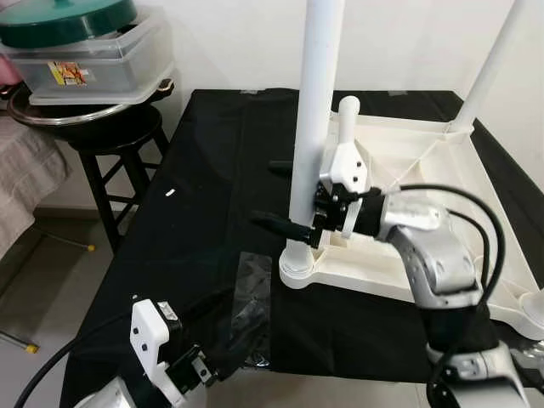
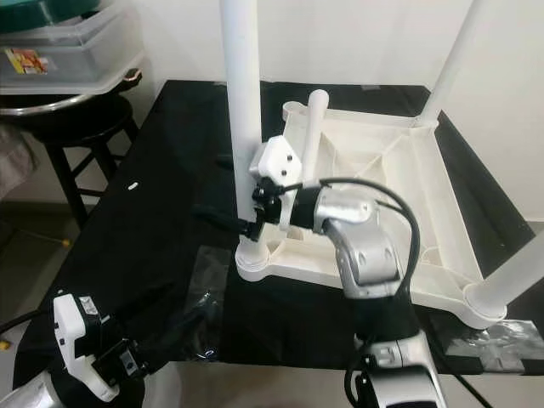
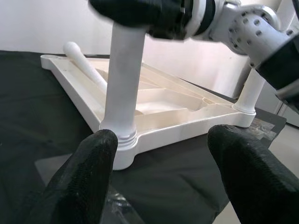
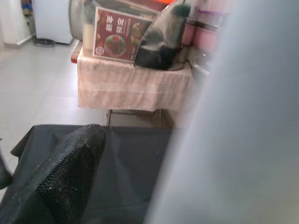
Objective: Building children table
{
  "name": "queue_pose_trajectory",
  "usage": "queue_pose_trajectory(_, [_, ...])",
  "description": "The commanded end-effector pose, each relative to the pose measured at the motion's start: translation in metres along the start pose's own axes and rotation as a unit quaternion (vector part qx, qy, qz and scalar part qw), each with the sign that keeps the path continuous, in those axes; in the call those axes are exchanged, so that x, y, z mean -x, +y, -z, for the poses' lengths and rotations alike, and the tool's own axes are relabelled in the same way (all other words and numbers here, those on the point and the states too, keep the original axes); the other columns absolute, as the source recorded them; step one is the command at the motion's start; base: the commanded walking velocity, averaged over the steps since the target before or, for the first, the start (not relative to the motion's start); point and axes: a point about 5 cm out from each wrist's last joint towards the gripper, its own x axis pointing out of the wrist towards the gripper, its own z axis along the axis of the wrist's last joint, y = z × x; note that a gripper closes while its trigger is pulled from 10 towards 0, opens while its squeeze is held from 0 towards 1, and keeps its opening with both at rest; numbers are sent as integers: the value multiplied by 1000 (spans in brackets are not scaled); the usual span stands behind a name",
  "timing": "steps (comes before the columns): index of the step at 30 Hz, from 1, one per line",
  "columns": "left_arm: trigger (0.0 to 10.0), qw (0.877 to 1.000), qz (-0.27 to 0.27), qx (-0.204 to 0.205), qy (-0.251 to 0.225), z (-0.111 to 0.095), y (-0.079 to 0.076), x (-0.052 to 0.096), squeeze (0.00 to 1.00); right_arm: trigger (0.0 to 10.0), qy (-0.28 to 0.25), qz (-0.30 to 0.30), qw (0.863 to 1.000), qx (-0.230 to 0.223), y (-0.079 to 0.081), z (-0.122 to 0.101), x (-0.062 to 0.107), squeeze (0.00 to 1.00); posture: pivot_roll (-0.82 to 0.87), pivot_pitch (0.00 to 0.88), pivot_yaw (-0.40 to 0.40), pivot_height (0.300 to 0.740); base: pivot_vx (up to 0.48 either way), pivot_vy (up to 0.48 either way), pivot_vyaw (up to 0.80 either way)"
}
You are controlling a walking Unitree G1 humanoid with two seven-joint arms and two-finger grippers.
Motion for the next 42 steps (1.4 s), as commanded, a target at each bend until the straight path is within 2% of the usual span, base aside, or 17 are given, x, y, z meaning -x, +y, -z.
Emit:
queue_pose_trajectory(1, [10000,1000,3,1,5,-2,-1,2,0,10000,-12,-17,1000,-2,-2,0,0,0,144,141,-5,740,0,0,0])
queue_pose_trajectory(3, [10000,1000,3,2,7,-2,-3,3,0,10000,-15,-48,998,-26,-9,4,6,0,160,152,-8,740,0,0,0])
queue_pose_trajectory(14, [10000,1000,3,6,13,-5,-8,6,0,10000,-33,-127,988,-79,-16,20,14,0,177,172,-9,740,0,0,0])
queue_pose_trajectory(15, [10000,1000,4,6,14,-5,-8,6,0,4667,-31,-130,988,-81,-18,21,14,0,177,172,-9,740,0,0,0])
queue_pose_trajectory(16, [10000,1000,4,6,14,-5,-8,6,0,4667,-31,-130,988,-81,-18,21,14,0,177,172,-9,740,0,0,0])
queue_pose_trajectory(17, [10000,1000,4,6,14,-5,-8,6,0,0,-28,-137,987,-80,-19,22,14,0,181,174,-11,740,0,0,0])
queue_pose_trajectory(23, [10000,1000,3,6,16,-5,-9,6,0,0,-30,-165,982,-82,-18,21,16,0,176,174,-14,740,0,0,0])
queue_pose_trajectory(31, [10000,1000,2,8,14,-4,-9,5,0,0,-33,-163,983,-83,-16,23,25,0,164,169,-21,740,0,0,0])
queue_pose_trajectory(33, [10000,1000,2,8,12,-4,-9,4,0,0,-35,-141,985,-88,-9,27,29,0,150,169,-23,740,0,0,0])
queue_pose_trajectory(35, [10000,1000,1,10,11,-4,-8,4,0,0,-26,-77,992,-95,7,39,22,0,128,167,-24,740,0,0,0])
queue_pose_trajectory(36, [10000,1000,1,10,11,-4,-8,4,0,0,-26,-77,992,-95,7,39,22,0,128,167,-24,740,0,0,0])
queue_pose_trajectory(37, [10000,1000,1,10,10,-4,-8,4,0,0,-16,-35,994,-104,15,45,16,0,128,167,-24,740,0,0,0])
queue_pose_trajectory(38, [10000,1000,1,11,10,-4,-7,4,0,0,35,82,991,-97,24,59,2,0,124,168,-18,740,0,0,0])
queue_pose_trajectory(39, [10000,1000,1,11,10,-4,-7,4,0,0,35,82,991,-97,24,59,2,0,124,168,-18,740,0,0,0])
queue_pose_trajectory(40, [10000,1000,1,10,9,-4,-6,3,0,0,112,284,950,-65,25,73,-1,0,117,175,-21,740,0,0,0])
queue_pose_trajectory(41, [10000,1000,1,10,9,-4,-6,3,0,0,112,284,950,-65,25,73,-1,0,117,175,-21,740,0,0,0])
queue_pose_trajectory(42, [10000,1000,1,10,9,-4,-5,3,0,0,132,359,921,-69,43,76,0,0,126,170,-16,740,0,0,0])
